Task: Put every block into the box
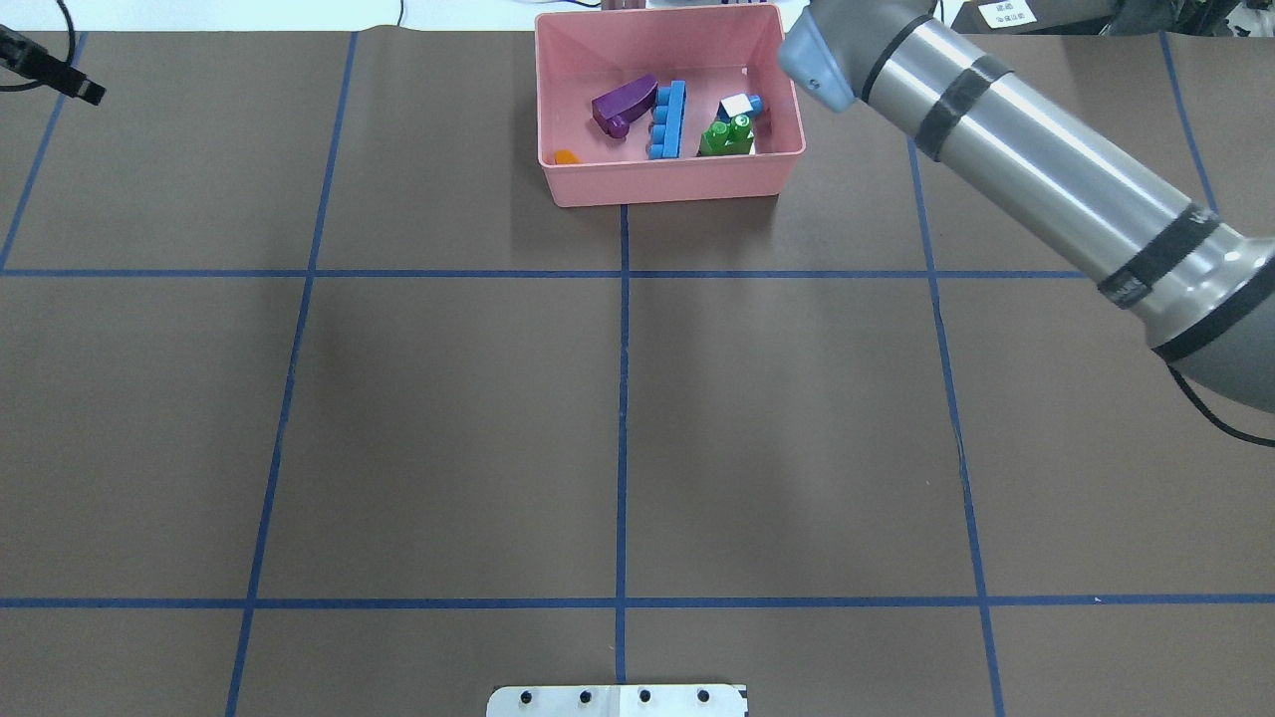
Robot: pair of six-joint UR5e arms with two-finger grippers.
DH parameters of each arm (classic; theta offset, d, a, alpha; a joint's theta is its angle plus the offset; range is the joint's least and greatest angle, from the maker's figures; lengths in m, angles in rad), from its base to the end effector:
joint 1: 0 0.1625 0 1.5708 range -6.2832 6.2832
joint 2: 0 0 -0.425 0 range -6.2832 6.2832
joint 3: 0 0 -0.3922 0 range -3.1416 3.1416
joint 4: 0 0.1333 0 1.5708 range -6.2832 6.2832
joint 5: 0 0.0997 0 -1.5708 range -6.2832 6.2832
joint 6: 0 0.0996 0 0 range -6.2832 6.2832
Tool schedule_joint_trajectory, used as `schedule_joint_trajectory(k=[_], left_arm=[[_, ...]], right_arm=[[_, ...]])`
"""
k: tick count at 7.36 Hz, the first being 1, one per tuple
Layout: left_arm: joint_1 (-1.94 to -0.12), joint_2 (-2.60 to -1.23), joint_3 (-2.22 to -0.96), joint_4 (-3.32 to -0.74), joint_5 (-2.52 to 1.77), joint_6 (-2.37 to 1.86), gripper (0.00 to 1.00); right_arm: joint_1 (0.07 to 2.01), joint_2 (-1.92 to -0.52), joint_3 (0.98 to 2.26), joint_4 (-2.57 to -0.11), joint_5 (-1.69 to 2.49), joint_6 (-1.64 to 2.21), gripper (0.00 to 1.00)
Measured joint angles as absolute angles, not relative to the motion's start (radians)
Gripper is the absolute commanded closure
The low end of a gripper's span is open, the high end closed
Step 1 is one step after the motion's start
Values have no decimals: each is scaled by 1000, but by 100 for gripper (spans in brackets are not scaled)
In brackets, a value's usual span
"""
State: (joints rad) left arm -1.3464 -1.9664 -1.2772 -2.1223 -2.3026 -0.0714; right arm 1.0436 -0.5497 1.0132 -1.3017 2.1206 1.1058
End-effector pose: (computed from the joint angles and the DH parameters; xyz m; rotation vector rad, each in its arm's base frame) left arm 0.0858 -0.6760 0.5130 0.5150 0.7925 0.3804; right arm -0.3545 -0.7704 0.2056 0.1067 -0.8824 0.3390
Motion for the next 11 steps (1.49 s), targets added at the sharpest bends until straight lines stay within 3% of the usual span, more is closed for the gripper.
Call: schedule_joint_trajectory(k=[2,4,7,11], left_arm=[[-1394,-1857,-1319,-2120,-2302,32,0],[-1428,-1780,-1334,-2055,-2338,72,0],[-1516,-1756,-1383,-1830,-2452,73,0],[-1627,-1653,-1681,-1478,-2329,52,0]], right_arm=[[1129,-833,1349,-1468,2183,904,0],[1236,-1102,1562,-1558,2219,637,0],[1415,-1368,1665,-1658,2291,246,0],[1519,-1524,1698,-1703,2318,84,0]])
